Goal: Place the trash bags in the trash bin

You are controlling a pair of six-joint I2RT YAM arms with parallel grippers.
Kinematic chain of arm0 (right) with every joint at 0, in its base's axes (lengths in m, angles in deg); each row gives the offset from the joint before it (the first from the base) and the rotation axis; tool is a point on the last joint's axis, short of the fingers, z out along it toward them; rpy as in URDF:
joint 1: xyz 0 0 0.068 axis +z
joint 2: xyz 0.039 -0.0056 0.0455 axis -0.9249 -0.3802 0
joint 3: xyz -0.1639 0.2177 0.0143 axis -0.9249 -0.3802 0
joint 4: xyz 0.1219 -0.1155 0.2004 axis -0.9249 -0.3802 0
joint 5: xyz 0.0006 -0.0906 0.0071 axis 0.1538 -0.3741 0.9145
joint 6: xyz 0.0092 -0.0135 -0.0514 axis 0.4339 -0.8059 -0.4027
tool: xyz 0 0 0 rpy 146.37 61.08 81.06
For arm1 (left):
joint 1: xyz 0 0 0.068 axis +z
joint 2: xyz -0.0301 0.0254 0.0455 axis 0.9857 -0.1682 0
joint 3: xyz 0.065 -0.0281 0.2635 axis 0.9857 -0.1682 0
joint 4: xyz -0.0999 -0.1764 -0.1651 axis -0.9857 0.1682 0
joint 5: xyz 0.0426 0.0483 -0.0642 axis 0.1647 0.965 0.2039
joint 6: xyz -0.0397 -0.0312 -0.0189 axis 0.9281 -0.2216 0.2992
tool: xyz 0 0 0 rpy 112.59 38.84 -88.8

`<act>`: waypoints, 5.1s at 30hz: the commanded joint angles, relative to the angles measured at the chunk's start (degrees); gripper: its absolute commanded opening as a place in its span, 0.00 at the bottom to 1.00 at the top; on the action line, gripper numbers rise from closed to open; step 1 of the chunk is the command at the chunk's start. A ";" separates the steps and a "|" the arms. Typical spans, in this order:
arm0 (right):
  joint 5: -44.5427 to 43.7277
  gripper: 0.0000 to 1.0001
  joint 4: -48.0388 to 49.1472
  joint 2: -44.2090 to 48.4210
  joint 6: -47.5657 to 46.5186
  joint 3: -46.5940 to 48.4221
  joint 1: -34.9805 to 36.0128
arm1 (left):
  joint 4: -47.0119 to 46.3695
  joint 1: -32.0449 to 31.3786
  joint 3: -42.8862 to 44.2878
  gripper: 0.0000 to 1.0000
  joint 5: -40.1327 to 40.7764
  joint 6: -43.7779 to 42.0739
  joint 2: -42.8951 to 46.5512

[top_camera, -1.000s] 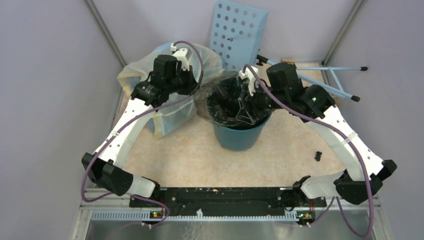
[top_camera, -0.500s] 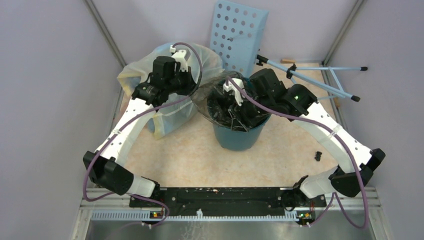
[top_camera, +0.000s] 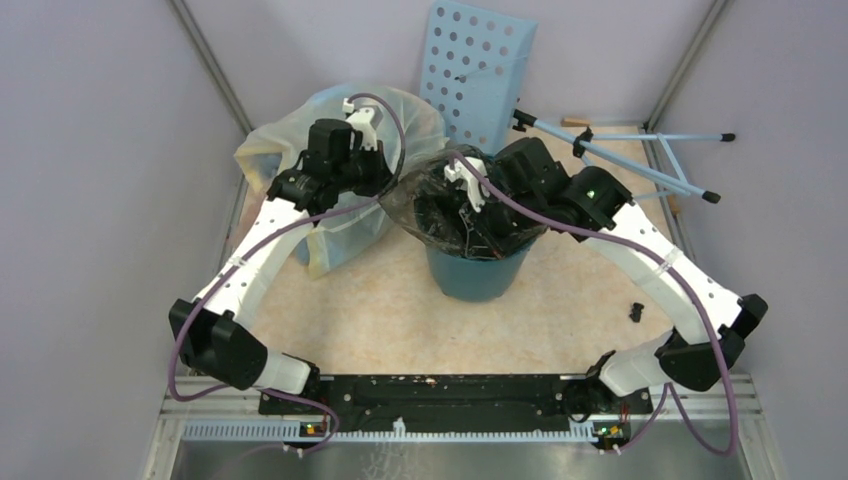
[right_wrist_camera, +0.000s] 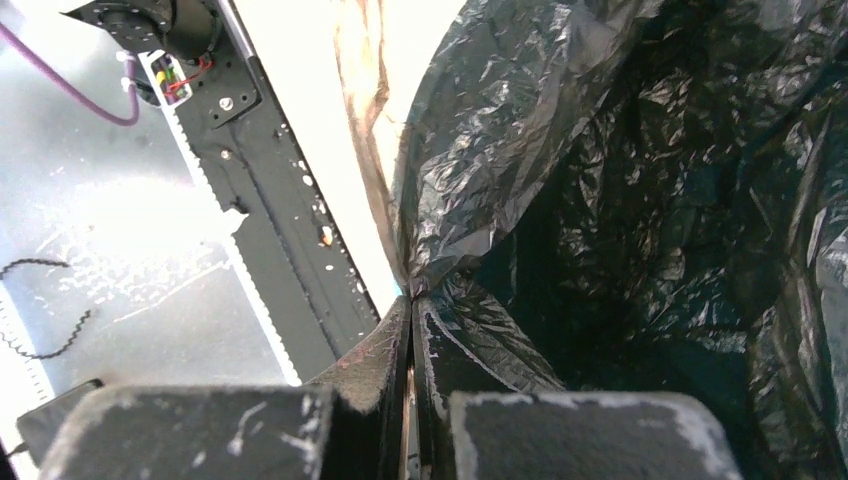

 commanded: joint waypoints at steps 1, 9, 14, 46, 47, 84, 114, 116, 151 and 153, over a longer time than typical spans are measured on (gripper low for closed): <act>0.10 0.00 -3.07 3.51 2.90 4.05 1.73 | -4.38 0.34 -1.50 0.00 -1.73 0.13 0.42; 2.79 0.00 -2.95 8.06 5.08 -4.30 2.95 | -8.81 0.31 -4.80 0.00 -3.10 1.92 0.15; -0.15 0.00 -2.48 10.39 7.01 -11.58 2.97 | -13.80 0.33 -7.57 0.00 -3.20 2.62 0.15; -25.04 0.53 -0.16 3.80 15.80 14.41 -7.13 | -22.46 0.19 -13.26 0.00 -7.70 6.70 -2.24; -23.12 0.51 0.37 2.33 15.80 15.05 -8.64 | -22.50 0.19 -13.36 0.00 -7.64 6.70 -2.19; -12.61 0.64 5.14 -10.51 12.00 10.92 -20.45 | -23.22 0.25 -16.94 0.00 -6.20 4.04 1.34; -7.26 0.06 -5.07 -18.53 14.00 28.79 -24.24 | -24.96 0.24 -16.39 0.00 -7.04 2.78 1.80; -10.04 0.00 -4.27 -18.00 15.05 29.42 -25.55 | -25.12 0.25 -15.90 0.00 -7.07 2.60 1.58; -9.54 0.03 5.17 -18.97 19.14 7.37 -33.75 | -21.77 0.26 -9.84 0.00 -12.55 3.63 -8.53; -10.19 0.06 5.23 -17.57 19.19 7.04 -33.98 | -21.90 0.26 -10.56 0.00 -12.56 4.03 -7.86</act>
